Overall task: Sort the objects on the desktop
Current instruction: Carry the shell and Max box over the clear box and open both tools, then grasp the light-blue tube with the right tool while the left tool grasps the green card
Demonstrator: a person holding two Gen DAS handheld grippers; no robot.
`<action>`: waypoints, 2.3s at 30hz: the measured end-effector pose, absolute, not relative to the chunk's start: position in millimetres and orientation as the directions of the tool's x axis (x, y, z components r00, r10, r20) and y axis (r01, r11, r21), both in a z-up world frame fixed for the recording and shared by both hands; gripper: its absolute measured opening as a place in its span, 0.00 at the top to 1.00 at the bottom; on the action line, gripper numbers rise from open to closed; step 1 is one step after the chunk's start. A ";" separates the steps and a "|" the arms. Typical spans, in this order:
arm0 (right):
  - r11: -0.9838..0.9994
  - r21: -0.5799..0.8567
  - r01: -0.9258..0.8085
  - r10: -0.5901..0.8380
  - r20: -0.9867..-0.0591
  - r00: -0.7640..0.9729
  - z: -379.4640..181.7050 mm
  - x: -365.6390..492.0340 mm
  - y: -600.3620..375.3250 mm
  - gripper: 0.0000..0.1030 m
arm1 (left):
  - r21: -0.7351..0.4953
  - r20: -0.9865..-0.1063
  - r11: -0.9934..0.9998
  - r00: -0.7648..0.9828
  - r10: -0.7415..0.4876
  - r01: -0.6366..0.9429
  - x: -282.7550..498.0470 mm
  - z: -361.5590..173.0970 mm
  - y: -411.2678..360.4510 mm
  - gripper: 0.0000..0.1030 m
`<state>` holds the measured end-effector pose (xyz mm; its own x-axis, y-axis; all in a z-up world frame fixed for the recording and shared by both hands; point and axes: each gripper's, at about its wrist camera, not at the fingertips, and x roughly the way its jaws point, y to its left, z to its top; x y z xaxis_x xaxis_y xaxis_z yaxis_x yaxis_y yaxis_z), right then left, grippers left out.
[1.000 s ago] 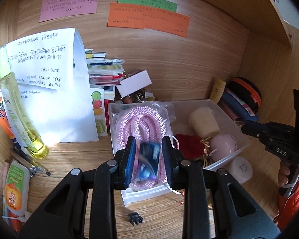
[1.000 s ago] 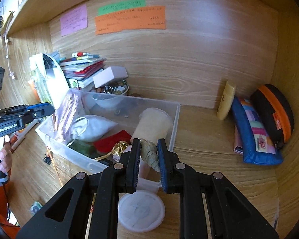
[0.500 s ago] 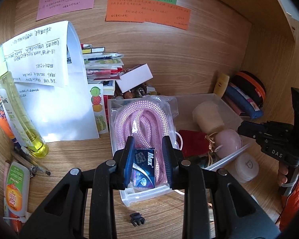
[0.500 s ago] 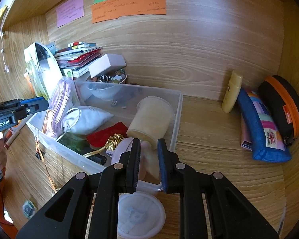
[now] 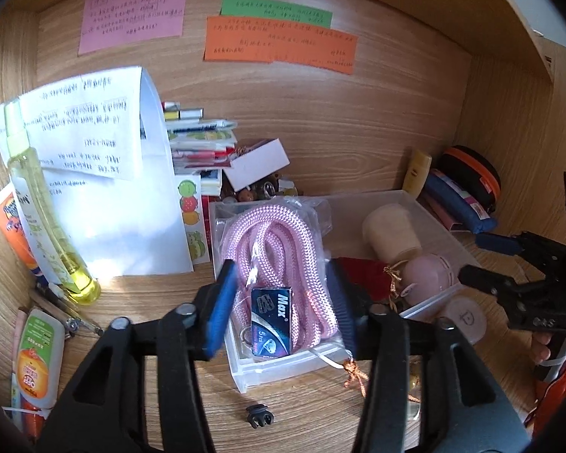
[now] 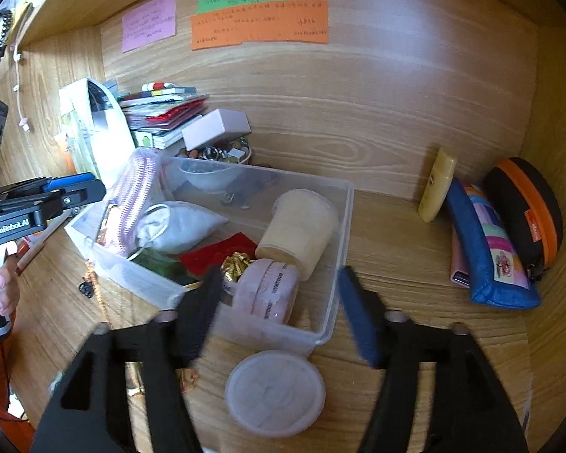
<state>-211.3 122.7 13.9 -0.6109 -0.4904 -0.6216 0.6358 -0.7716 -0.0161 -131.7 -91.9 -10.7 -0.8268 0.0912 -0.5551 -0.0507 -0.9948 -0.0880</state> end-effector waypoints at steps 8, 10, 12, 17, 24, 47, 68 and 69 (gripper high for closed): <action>-0.774 -0.037 0.632 -0.484 -0.610 -0.628 20.7 -187.8 130.8 0.20 | -0.040 -0.526 -0.998 -0.848 0.061 -0.047 -115.8 -2.2 -76.6 0.10; -0.779 -0.035 0.626 -0.477 -0.615 -0.628 19.0 -184.2 133.2 0.20 | -0.040 -0.524 -0.998 -0.849 0.068 -0.055 -110.3 -1.5 -73.0 0.06; -0.783 -0.028 0.622 -0.474 -0.621 -0.624 16.7 -181.1 136.8 0.20 | -0.034 -0.528 -0.997 -0.846 0.073 -0.064 -105.2 -1.1 -68.8 0.06; -0.785 0.009 0.619 -0.477 -0.647 -0.595 9.3 -170.8 146.0 0.19 | -0.011 -0.536 -0.998 -0.842 0.063 -0.068 -91.3 -1.8 -59.1 0.04; -0.781 0.003 0.625 -0.475 -0.653 -0.590 1.8 -145.3 154.9 0.19 | -0.002 -0.548 -0.997 -0.834 0.062 -0.073 -67.3 -5.2 -49.6 0.03; -0.771 0.059 0.634 -0.481 -0.707 -0.518 -40.2 -97.6 172.7 0.19 | 0.020 -0.695 -0.993 -0.716 0.070 -0.116 -13.3 -72.4 -26.6 0.03; -0.782 0.003 0.623 -0.445 -0.703 -0.555 -59.7 -77.4 153.8 0.45 | -0.039 -0.715 -0.993 -0.691 0.107 -0.113 -2.5 -101.2 -28.1 0.41; -0.778 0.008 0.628 -0.448 -0.707 -0.546 -60.7 -77.3 153.1 0.48 | -0.033 -0.713 -0.993 -0.693 0.105 -0.117 -1.8 -101.2 -27.5 0.43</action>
